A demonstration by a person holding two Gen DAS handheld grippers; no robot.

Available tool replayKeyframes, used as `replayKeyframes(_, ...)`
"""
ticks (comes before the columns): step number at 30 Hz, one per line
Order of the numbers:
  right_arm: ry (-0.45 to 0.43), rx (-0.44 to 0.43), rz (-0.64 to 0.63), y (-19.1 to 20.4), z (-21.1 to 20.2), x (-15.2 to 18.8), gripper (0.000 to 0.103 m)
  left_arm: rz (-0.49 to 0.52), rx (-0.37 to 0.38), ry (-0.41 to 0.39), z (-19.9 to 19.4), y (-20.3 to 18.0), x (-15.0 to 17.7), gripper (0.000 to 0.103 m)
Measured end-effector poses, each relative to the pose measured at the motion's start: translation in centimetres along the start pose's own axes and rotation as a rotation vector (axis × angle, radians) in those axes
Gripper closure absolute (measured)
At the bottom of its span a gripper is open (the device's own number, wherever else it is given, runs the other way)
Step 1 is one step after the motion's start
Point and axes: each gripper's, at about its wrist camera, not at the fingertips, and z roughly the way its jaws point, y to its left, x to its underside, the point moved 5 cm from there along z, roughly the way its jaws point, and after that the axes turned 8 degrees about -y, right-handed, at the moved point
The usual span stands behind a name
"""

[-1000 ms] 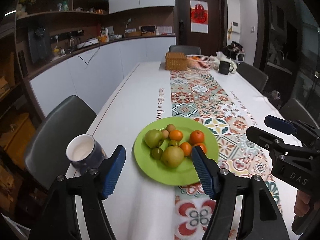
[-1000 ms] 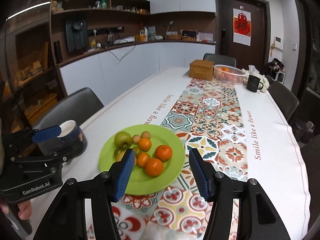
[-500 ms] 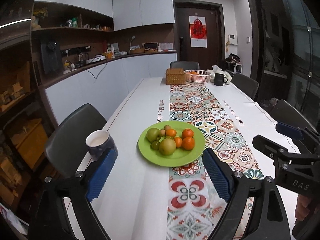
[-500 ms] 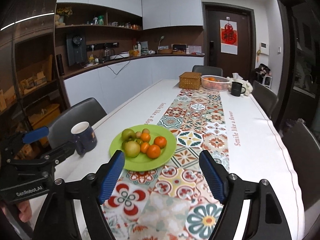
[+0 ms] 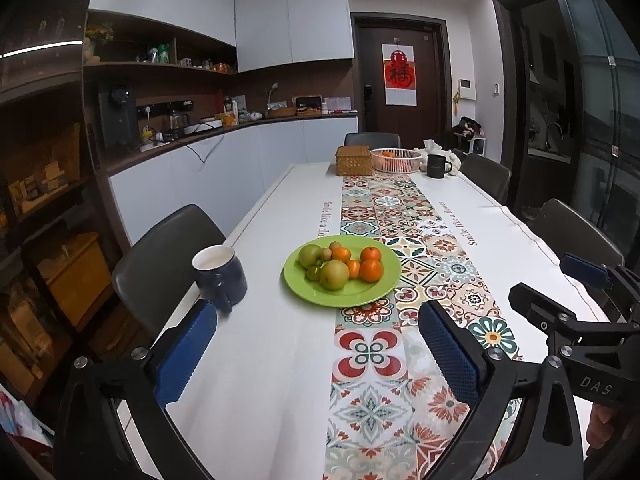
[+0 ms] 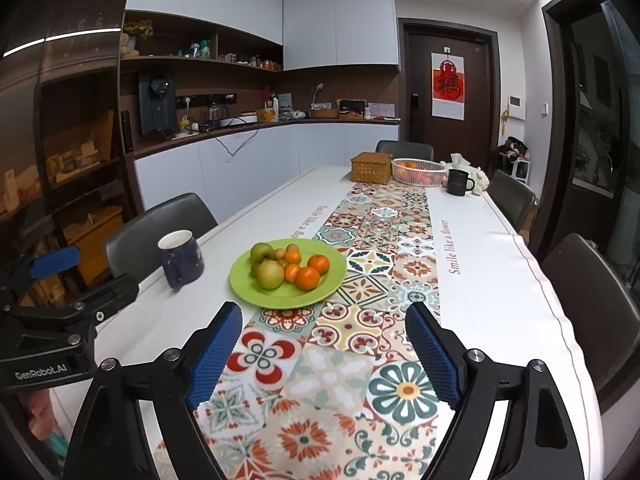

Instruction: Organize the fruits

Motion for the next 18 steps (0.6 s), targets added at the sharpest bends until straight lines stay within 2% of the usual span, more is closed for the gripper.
replayKeyframes(18,0.004,0.001,-0.003,0.2,-2.0,1.3,0.017,-0.004,-0.008,0.0,-1.8,0.0,1.2,0.0)
